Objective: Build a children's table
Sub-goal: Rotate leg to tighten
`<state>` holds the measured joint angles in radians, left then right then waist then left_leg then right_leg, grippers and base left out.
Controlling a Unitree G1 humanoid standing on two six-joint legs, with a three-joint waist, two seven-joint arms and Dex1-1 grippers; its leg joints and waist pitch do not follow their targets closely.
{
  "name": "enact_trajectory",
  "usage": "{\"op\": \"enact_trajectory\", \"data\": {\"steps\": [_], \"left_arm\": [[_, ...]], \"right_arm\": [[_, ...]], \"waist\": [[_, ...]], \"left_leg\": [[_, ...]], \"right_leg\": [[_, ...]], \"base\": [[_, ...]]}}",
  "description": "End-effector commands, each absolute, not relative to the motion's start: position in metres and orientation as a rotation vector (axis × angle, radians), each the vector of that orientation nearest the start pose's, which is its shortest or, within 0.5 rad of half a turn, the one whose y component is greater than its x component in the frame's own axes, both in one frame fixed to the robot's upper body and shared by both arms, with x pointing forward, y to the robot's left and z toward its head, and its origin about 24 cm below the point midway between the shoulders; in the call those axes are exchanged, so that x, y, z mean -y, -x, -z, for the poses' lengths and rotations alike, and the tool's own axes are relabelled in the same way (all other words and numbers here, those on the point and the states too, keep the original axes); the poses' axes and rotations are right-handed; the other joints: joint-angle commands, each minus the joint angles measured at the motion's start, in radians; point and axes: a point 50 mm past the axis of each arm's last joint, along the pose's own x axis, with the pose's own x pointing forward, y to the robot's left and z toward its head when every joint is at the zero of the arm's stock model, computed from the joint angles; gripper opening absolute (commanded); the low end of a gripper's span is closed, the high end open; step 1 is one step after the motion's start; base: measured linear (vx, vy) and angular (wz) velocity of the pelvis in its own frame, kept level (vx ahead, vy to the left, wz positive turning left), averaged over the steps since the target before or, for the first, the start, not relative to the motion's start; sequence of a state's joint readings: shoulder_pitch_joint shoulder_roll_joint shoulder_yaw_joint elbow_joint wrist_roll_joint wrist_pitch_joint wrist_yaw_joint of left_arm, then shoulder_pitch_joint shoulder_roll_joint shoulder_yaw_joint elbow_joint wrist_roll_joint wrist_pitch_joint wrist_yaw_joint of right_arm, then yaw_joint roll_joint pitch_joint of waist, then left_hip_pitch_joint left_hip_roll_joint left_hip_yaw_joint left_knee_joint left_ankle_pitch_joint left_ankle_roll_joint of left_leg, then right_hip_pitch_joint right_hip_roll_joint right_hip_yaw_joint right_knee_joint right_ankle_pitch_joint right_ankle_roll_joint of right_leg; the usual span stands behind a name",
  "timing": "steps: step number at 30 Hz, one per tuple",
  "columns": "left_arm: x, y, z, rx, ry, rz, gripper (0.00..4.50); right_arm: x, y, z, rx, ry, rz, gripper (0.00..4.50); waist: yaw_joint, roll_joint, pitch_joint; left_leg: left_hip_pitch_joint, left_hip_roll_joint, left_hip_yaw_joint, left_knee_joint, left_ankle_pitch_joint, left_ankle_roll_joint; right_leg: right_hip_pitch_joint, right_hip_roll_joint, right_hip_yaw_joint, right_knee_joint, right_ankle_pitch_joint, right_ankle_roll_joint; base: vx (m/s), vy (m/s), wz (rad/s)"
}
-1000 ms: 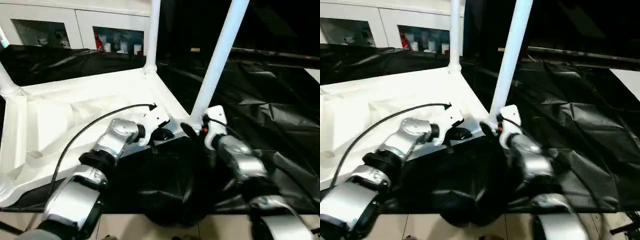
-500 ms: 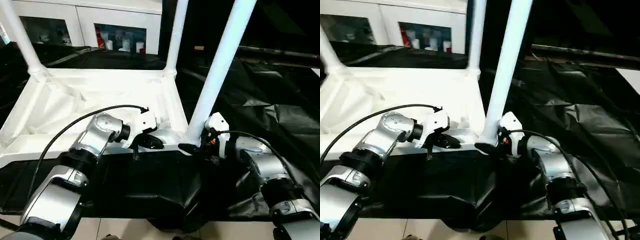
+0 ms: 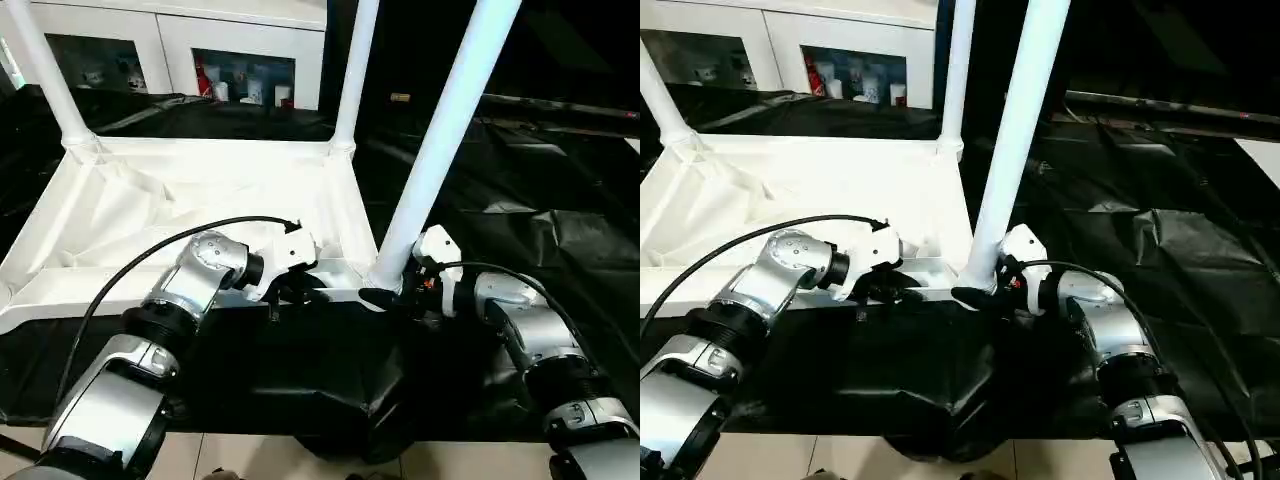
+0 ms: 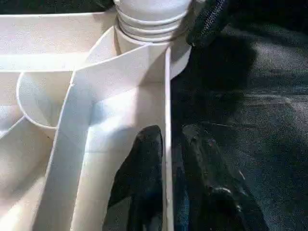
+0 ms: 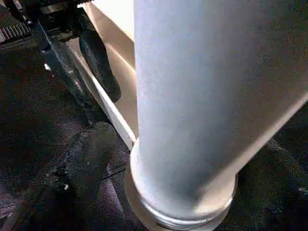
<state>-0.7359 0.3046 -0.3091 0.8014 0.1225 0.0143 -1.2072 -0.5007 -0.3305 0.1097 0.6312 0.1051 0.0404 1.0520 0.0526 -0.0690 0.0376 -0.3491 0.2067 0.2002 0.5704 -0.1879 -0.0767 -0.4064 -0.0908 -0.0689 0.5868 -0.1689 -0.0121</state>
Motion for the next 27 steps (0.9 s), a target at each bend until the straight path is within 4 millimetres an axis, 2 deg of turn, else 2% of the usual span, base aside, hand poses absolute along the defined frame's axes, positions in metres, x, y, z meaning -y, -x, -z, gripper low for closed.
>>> {"op": "enact_trajectory", "data": {"steps": [1,3,5,12,18,20,23,27], "left_arm": [[-0.12,-0.328,-0.038,-0.537,-0.464,1.346,0.45],[-0.118,-0.328,-0.039,-0.514,-0.424,1.348,0.07],[-0.119,-0.328,-0.038,-0.513,-0.405,1.349,0.03],[-0.124,-0.322,-0.029,-0.573,-0.419,1.369,0.01],[-0.126,-0.321,-0.027,-0.6,-0.462,1.385,0.01],[-0.126,-0.321,-0.028,-0.6,-0.46,1.385,0.0],[-0.126,-0.322,-0.029,-0.598,-0.462,1.382,0.0],[-0.126,-0.323,-0.03,-0.594,-0.456,1.378,0.0]], "right_arm": [[0.151,-0.313,-0.045,-0.28,0.165,-1.132,3.94],[0.152,-0.313,-0.045,-0.28,0.165,-1.13,3.94],[0.152,-0.313,-0.045,-0.28,0.165,-1.13,3.94],[0.153,-0.313,-0.044,-0.281,0.169,-1.128,3.94],[0.154,-0.315,-0.043,-0.289,0.175,-1.121,3.94],[0.154,-0.316,-0.042,-0.307,0.145,-1.116,4.23],[0.153,-0.317,-0.041,-0.303,0.17,-1.1,4.42],[0.149,-0.318,-0.04,-0.302,0.15,-1.075,4.42]], "waist": [[0.004,0.003,-0.053],[0.005,0.001,-0.053],[0.007,0.001,-0.054],[0.007,0.0,-0.054],[0.006,-0.001,-0.052],[0.006,0.001,-0.053],[0.006,0.002,-0.053],[0.004,0.002,-0.052]], "left_leg": [[0.004,0.03,-0.01,-0.059,-0.191,0.061],[0.004,0.03,-0.01,-0.059,-0.189,0.06],[0.003,0.03,-0.01,-0.059,-0.186,0.062],[0.002,0.031,-0.01,-0.058,-0.179,0.066],[0.003,0.031,-0.011,-0.059,-0.198,0.056],[0.002,0.031,-0.011,-0.059,-0.194,0.057],[0.002,0.031,-0.011,-0.058,-0.195,0.057],[0.002,0.029,-0.011,-0.059,-0.201,0.051]], "right_leg": [[0.05,-0.053,0.043,-0.054,-0.172,-0.243],[0.05,-0.053,0.042,-0.054,-0.169,-0.243],[0.051,-0.053,0.042,-0.052,-0.165,-0.243],[0.051,-0.054,0.042,-0.052,-0.17,-0.24],[0.049,-0.055,0.043,-0.057,-0.221,-0.223],[0.049,-0.054,0.043,-0.055,-0.213,-0.225],[0.049,-0.054,0.043,-0.054,-0.198,-0.232],[0.049,-0.054,0.043,-0.055,-0.205,-0.23]], "base": [[0.0,0.0,0.0],[0.0,0.0,0.0],[0.0,0.0,0.0],[0.0,0.0,0.0],[0.0,0.0,0.0],[0.0,0.0,0.0],[0.0,0.0,0.0],[0.0,0.0,0.0]]}}
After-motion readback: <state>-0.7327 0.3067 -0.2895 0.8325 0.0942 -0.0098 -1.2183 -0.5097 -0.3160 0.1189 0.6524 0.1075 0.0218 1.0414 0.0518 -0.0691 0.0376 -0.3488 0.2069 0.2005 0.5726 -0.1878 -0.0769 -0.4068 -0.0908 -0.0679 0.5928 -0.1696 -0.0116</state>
